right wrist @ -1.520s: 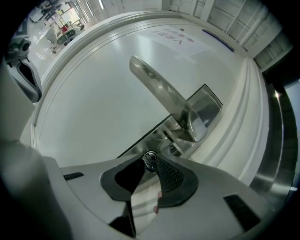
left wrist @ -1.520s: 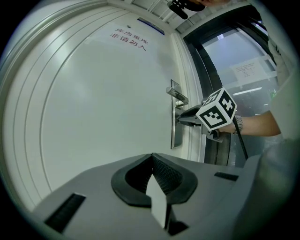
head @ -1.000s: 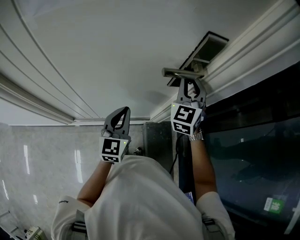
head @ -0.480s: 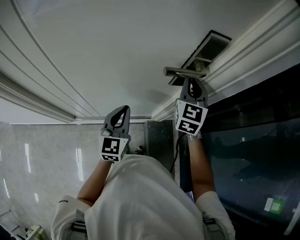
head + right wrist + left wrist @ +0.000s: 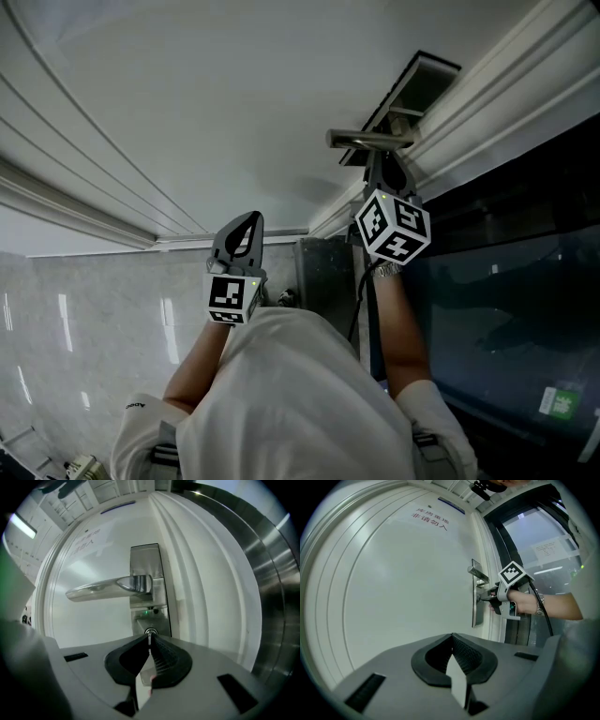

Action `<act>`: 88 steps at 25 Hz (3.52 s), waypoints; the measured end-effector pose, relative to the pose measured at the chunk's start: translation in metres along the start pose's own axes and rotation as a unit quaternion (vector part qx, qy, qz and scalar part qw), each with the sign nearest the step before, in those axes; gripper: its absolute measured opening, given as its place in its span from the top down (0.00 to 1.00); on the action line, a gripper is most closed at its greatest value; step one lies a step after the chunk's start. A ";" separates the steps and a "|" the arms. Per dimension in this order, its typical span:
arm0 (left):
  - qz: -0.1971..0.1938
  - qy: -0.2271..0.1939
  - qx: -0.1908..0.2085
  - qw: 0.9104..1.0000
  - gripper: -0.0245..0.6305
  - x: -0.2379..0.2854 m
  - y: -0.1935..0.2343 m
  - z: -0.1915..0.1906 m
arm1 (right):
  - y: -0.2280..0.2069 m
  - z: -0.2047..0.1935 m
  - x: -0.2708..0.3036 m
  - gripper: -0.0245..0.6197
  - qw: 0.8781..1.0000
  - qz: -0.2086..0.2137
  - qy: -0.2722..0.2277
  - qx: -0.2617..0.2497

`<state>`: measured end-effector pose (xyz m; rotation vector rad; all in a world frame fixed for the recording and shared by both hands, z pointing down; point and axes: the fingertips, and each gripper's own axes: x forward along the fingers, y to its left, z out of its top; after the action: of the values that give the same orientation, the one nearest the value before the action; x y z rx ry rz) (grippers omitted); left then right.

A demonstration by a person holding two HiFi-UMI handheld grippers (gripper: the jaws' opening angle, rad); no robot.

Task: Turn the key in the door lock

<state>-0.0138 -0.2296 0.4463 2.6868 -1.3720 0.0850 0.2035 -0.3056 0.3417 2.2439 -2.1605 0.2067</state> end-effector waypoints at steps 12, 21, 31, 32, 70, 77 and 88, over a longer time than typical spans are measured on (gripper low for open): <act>0.004 0.002 0.000 1.000 0.95 -0.003 -0.002 -0.002 | -0.004 -0.003 0.000 0.95 0.977 0.029 0.004 0.211; 0.013 -0.001 -0.003 1.000 0.95 -0.005 0.001 -0.002 | -0.005 -0.003 0.000 0.95 0.938 0.050 -0.009 0.343; 0.022 0.001 0.002 1.000 0.95 -0.010 0.006 -0.001 | -0.006 -0.003 -0.002 0.95 0.904 0.060 -0.025 0.422; 0.023 0.001 0.003 1.000 0.95 -0.010 0.006 0.000 | -0.005 -0.003 -0.002 0.95 0.898 0.063 -0.025 0.435; 0.007 0.013 0.022 1.000 0.95 -0.006 -0.009 -0.001 | 0.009 -0.005 -0.021 0.68 0.932 0.002 0.022 -0.361; 0.011 0.013 0.023 1.000 0.95 -0.006 -0.007 -0.002 | 0.009 -0.006 -0.015 0.68 0.820 -0.010 0.025 -0.571; 0.012 0.012 0.021 1.000 0.95 -0.005 -0.008 -0.001 | 0.022 -0.022 -0.010 0.68 0.743 0.011 0.049 -0.667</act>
<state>-0.0100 -0.2209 0.4459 2.6934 -1.4118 0.1488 0.1795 -0.2944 0.3612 1.2382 -1.3567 -0.9041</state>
